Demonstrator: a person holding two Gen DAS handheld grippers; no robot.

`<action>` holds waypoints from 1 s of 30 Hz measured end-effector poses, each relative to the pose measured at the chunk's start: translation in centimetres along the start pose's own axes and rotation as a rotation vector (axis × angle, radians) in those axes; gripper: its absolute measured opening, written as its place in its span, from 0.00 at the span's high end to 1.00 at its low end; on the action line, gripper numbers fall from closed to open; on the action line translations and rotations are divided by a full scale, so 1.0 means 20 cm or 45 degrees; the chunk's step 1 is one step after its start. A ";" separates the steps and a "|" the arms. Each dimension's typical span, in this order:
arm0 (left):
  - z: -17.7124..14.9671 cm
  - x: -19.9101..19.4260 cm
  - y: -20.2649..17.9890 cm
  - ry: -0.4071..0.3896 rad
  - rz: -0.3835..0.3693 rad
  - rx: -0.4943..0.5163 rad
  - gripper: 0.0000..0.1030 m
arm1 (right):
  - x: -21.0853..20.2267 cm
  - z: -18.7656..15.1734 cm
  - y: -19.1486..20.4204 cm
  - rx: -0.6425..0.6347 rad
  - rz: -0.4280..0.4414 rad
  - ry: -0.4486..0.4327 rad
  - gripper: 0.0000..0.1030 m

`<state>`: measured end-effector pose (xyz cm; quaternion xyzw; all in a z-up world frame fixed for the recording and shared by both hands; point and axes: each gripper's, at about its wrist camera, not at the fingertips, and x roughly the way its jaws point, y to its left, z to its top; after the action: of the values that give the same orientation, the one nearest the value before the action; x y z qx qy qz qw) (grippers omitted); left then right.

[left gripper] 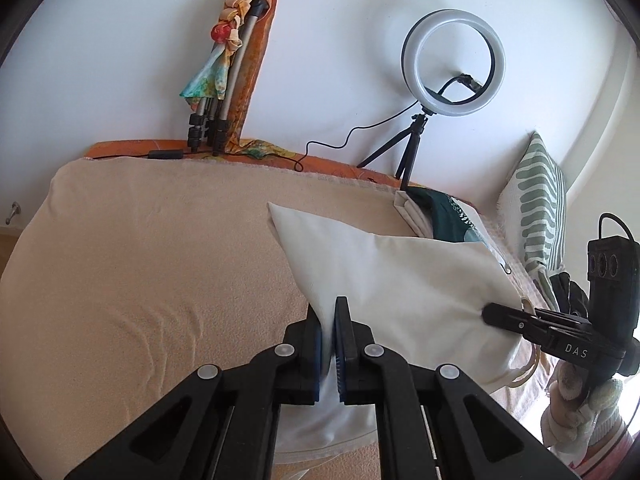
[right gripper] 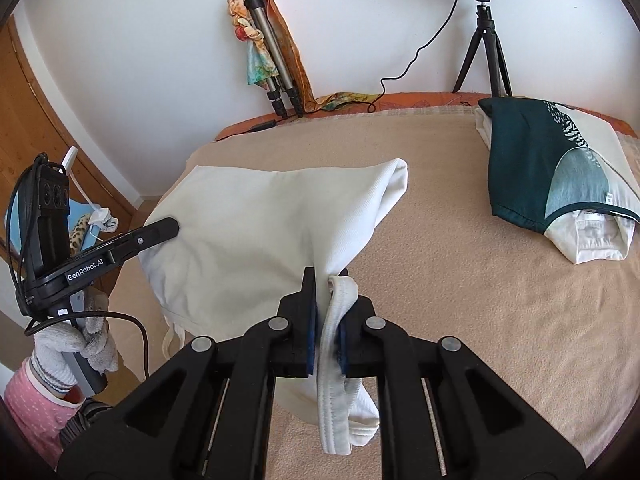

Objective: Fold small clothes
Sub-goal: 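Lift and carry the folded camisole with both grippers to the clothes pile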

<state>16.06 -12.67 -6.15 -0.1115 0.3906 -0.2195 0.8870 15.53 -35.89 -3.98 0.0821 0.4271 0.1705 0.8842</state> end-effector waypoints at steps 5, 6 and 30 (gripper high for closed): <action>0.09 0.16 -0.24 -0.012 -0.054 0.050 0.98 | -0.14 0.08 -0.23 0.021 -0.066 -0.058 0.91; 0.11 0.19 -0.29 -0.014 -0.062 0.062 0.98 | -0.17 0.09 -0.28 0.024 -0.081 -0.068 0.91; 0.60 1.02 -1.16 -0.085 -0.131 0.268 0.98 | -0.45 0.61 -1.25 0.066 -0.443 -0.266 0.93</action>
<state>30.10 -42.44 -2.68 -0.0449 0.3295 -0.3008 0.8938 25.79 -62.49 2.84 0.0470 0.3450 -0.0053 0.9374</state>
